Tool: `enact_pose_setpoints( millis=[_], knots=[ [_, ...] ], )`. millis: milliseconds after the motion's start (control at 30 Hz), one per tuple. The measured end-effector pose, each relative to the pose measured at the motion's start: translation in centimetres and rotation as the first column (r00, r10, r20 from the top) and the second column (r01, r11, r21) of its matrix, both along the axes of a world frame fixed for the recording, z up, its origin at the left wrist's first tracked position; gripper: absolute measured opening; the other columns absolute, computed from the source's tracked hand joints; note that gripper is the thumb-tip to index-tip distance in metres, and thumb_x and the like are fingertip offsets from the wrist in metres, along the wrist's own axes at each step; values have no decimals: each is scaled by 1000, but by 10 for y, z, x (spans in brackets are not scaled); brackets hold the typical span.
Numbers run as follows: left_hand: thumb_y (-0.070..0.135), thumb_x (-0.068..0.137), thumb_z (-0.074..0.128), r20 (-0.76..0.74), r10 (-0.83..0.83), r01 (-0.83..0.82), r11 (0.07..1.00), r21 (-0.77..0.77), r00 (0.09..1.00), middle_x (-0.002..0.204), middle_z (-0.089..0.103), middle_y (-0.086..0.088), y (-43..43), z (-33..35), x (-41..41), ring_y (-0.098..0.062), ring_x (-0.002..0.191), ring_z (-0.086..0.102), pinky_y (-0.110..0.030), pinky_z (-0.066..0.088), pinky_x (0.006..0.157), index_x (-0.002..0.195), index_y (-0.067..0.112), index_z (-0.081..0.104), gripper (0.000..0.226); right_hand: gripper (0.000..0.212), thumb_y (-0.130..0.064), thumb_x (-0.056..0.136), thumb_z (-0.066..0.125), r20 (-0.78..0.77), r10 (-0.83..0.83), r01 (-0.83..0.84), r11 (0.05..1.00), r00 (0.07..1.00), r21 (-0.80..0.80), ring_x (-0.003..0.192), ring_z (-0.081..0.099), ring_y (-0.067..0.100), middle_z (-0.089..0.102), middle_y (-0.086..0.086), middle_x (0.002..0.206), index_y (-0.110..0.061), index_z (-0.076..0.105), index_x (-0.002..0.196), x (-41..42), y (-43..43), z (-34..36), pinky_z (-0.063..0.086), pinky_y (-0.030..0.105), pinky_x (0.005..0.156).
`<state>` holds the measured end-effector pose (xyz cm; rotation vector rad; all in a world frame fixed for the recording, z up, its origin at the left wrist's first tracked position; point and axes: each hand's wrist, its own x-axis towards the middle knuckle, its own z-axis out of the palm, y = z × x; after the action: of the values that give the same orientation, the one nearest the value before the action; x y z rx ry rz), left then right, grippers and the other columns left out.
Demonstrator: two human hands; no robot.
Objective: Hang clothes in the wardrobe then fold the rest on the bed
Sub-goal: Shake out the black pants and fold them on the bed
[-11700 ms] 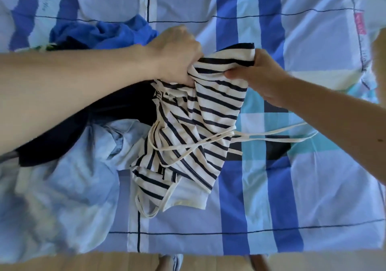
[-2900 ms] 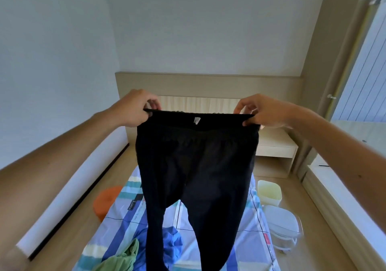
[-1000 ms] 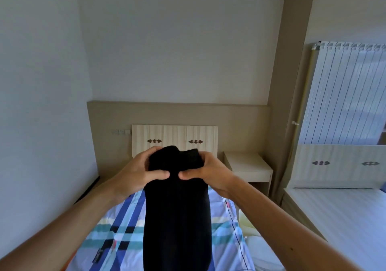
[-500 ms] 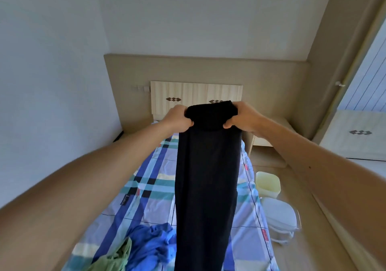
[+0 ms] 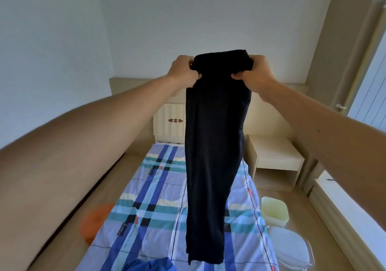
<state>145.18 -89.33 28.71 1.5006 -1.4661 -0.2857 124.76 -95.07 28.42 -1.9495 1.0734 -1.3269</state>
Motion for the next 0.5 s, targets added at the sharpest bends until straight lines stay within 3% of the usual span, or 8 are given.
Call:
enact_pose_setpoints(
  millis=[167, 367, 433, 500],
  knots=[
    [0, 92, 64, 6, -92, 92, 996, 7, 996, 111, 70, -6, 51, -10, 4, -20, 104, 69, -40, 62, 85, 115, 11, 67, 26, 33, 2, 83, 71, 32, 177, -177, 984, 984, -2, 92, 72, 7, 74, -9, 96, -27, 70, 97, -11, 61, -11, 57, 24, 83],
    [0, 89, 69, 86, -194, 179, 971, 158, 977, 108, 72, -4, 133, -94, 5, -17, 100, 69, -37, 60, 84, 116, 10, 68, 29, 35, 9, 83, 69, -113, 378, -352, 915, 919, 197, 108, 70, 24, 73, 14, 114, -5, 67, 115, -32, 129, -92, 54, 38, 100],
    [0, 87, 72, 95, -229, 200, 949, 242, 969, 101, 74, -2, 159, -131, 4, -12, 97, 70, -30, 56, 86, 108, 11, 70, 23, 33, 7, 81, 72, -172, 434, -379, 882, 884, 281, 109, 68, 30, 73, 18, 112, -6, 68, 112, -39, 148, -125, 52, 45, 102],
    [0, 87, 73, 84, -287, 245, 912, 329, 954, 92, 73, 2, 191, -168, -2, 2, 85, 67, -15, 51, 79, 100, 14, 70, 20, 33, -7, 75, 76, -228, 486, -390, 847, 844, 360, 106, 69, 29, 75, 12, 106, -15, 70, 107, -45, 172, -161, 52, 49, 100]
  ],
)
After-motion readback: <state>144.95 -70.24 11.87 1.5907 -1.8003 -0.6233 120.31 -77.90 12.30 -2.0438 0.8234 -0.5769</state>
